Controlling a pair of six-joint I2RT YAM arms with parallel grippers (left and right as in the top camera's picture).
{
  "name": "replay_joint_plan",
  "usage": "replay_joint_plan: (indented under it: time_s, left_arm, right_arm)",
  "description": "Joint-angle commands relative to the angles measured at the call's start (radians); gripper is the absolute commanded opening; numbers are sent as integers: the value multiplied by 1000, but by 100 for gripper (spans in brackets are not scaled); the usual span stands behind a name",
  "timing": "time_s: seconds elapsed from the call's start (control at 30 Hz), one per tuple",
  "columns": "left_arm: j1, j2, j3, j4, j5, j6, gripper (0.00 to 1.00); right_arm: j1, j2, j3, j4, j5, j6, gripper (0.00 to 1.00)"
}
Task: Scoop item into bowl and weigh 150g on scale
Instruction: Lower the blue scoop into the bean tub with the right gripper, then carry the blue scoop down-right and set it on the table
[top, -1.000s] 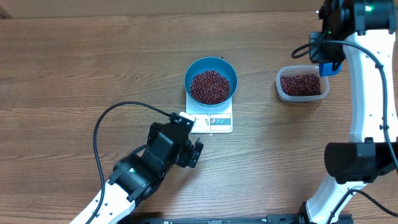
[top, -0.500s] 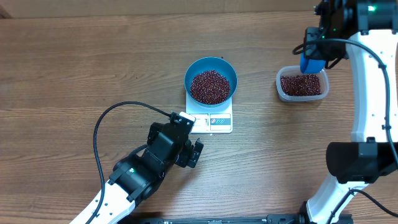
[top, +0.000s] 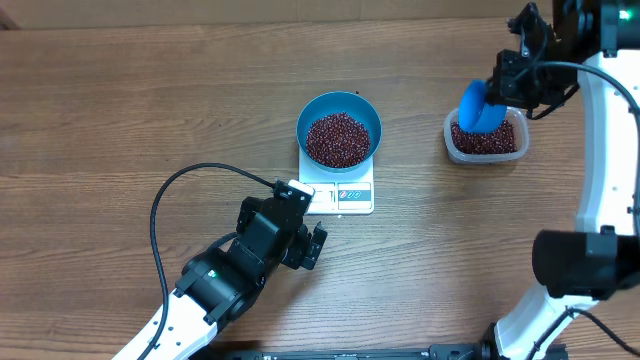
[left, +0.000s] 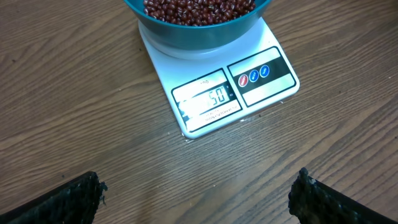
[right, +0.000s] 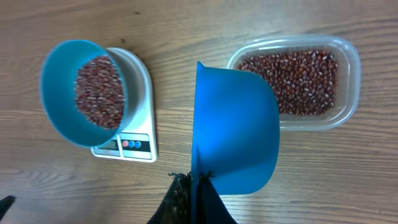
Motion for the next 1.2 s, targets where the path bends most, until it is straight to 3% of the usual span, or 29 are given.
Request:
replay_joint_plan:
  time_s: [0.0, 0.33, 0.53, 0.8, 1.17]
  left_arm:
    - [-6, 5, -7, 1, -17, -18, 100]
    - [-6, 5, -7, 1, -17, -18, 100]
    - [-6, 5, -7, 1, -17, -18, 100]
    - [-6, 5, -6, 1, -17, -18, 100]
    - [-6, 5, -7, 1, -17, -18, 100]
  right_arm:
    - [-1, -171, -29, 0, -28, -19, 4]
    - [-50, -460, -476, 92, -79, -10, 4]
    - [-214, -578, -808, 246, -259, -7, 4]
    - [-412, -591, -1173, 482, -477, -18, 4]
    - [-425, -586, -1385, 742, -489, -11, 4]
